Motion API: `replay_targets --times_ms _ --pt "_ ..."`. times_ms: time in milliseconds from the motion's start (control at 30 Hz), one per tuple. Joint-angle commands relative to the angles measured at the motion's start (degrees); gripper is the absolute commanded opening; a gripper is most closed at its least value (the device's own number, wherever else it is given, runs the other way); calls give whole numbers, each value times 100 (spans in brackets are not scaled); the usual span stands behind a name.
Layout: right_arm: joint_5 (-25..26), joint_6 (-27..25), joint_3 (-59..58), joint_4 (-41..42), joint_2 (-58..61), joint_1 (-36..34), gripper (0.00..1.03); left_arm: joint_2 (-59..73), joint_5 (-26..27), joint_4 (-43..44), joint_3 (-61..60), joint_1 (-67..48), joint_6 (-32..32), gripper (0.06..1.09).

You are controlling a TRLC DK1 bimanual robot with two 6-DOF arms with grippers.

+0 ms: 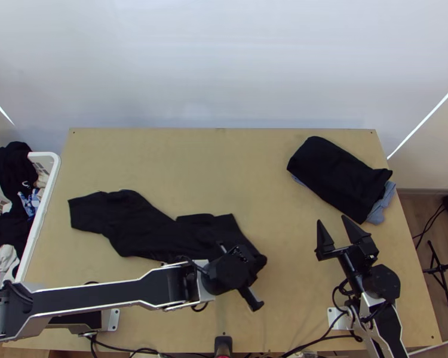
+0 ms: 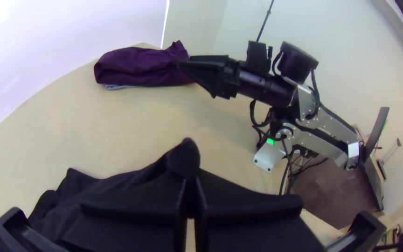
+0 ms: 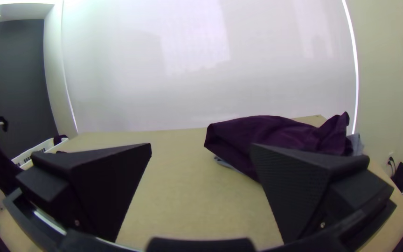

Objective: Fold the t-shirt

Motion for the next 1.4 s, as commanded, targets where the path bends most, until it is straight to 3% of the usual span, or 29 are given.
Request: replay_targets --times_ms 0,533,767,800,833,867,933,1133,1367 --pt "19 0 1 1 1 3 98 402 -13 213 760 62 5 9" --pt "10 0 1 10 1 3 98 1712 -92 556 2184 106 -65 9" --pt "19 0 1 1 1 3 98 1747 -92 433 2061 88 -56 10" --pt "10 0 1 1 1 3 98 1756 -92 424 1999 88 -65 17" --pt "19 0 1 1 1 3 98 1756 -83 389 1947 97 -65 40" --pt "19 0 1 1 1 3 98 1756 -39 248 1947 97 -47 69" --pt "19 0 1 1 1 3 98 1668 -66 152 2026 97 93 106" --pt "19 0 1 1 1 3 98 1017 -39 -24 2615 958 84 105" --pt "19 0 1 1 1 3 98 305 101 -1026 2676 3120 111 105"
